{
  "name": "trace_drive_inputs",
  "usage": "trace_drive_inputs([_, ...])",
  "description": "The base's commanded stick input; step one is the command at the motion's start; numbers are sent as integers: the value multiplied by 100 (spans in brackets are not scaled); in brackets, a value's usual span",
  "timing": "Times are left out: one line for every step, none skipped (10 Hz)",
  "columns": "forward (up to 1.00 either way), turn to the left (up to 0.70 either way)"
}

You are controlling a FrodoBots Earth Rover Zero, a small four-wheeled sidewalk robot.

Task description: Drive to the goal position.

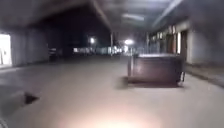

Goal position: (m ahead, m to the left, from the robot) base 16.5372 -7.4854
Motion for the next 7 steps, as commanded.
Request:
trace_drive_inputs([100, 7])
trace_drive_inputs([100, 2])
trace_drive_inputs([100, -1])
trace_drive_inputs([100, -8])
trace_drive_inputs([100, -18])
trace_drive_inputs([100, -24])
trace_drive_inputs([100, -27])
